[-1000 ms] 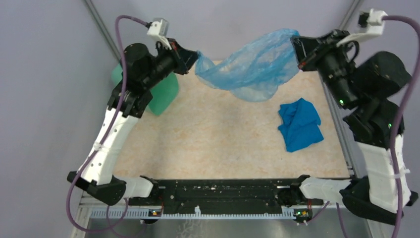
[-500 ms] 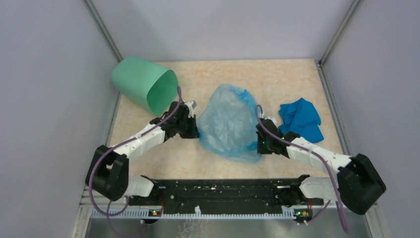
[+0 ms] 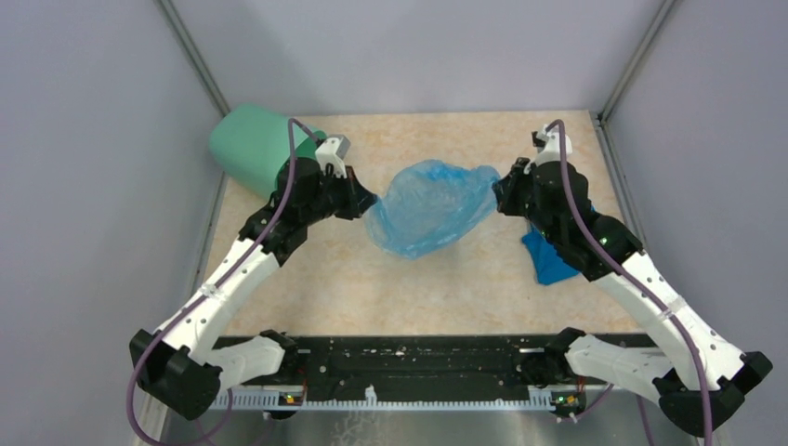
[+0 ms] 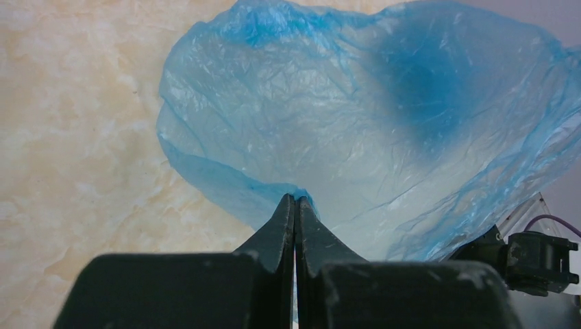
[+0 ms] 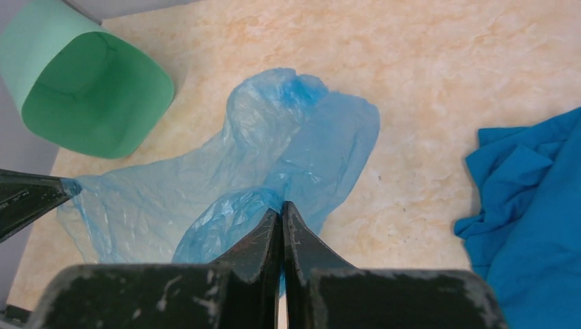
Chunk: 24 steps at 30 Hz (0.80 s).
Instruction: Put the trash bags into the trash bin
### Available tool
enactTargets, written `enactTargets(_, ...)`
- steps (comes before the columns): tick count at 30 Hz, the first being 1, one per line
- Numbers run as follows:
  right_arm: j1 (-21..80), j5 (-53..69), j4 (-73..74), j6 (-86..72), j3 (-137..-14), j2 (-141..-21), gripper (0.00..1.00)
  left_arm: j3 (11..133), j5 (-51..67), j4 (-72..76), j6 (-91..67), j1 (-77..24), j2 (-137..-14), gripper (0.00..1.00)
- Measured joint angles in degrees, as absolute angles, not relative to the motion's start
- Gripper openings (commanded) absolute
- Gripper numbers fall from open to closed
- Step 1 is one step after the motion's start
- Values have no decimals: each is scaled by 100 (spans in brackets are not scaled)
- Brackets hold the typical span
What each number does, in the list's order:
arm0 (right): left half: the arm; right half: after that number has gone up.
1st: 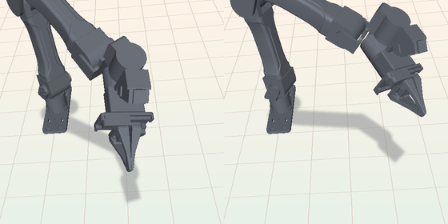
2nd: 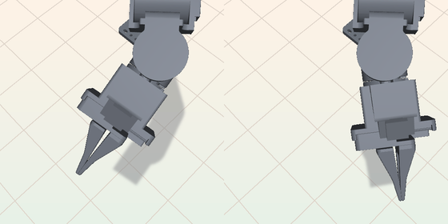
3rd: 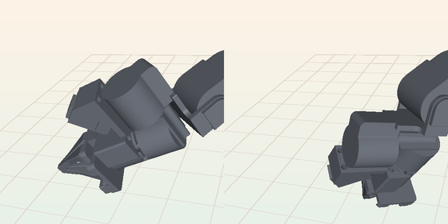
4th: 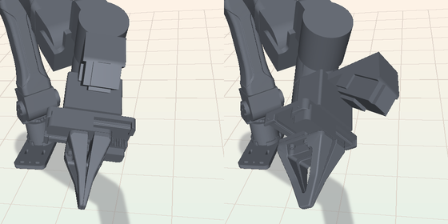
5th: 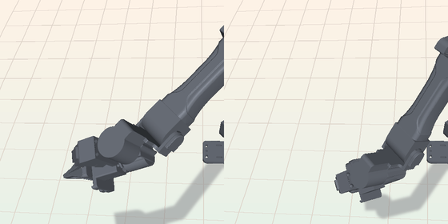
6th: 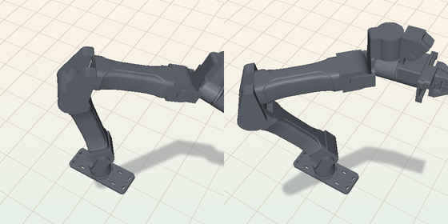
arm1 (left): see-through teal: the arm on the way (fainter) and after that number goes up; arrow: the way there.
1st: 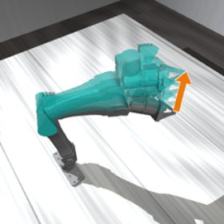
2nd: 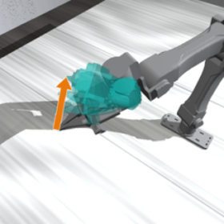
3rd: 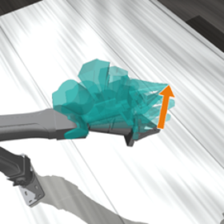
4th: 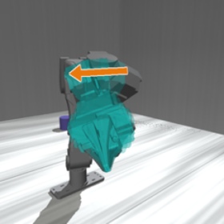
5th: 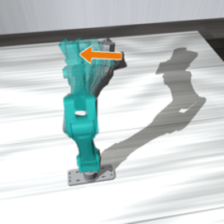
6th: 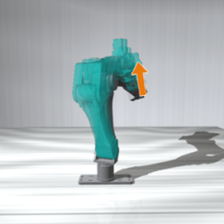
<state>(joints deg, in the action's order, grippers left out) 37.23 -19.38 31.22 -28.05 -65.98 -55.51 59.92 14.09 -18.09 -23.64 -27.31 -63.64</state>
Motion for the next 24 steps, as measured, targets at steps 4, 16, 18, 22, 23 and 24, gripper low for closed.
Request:
enactTargets(4,3723,-2213,3540,-2585,-6928,-5568,0,6101,1358,-1946,-2322,-2731,-6364,12)
enactTargets(16,3723,-2810,4335,-2265,-7673,-5636,0,6886,655,-2408,-1979,-2731,-6361,86)
enactTargets(18,3723,-2801,4368,-2211,-7725,-5636,0,6960,322,-2545,-1876,-2731,-6364,88)
enactTargets(22,3723,-2665,4418,-2139,-7736,-5636,0,7192,-563,-2845,-1557,-2731,-6486,89)
enactTargets(23,3723,-2604,4423,-2115,-7736,-5636,0,7264,-854,-2882,-1444,-2731,-6567,89)
enactTargets(24,3723,-2545,4418,-2102,-7736,-5631,0,7312,-1087,-2897,-1350,-2731,-6648,89)
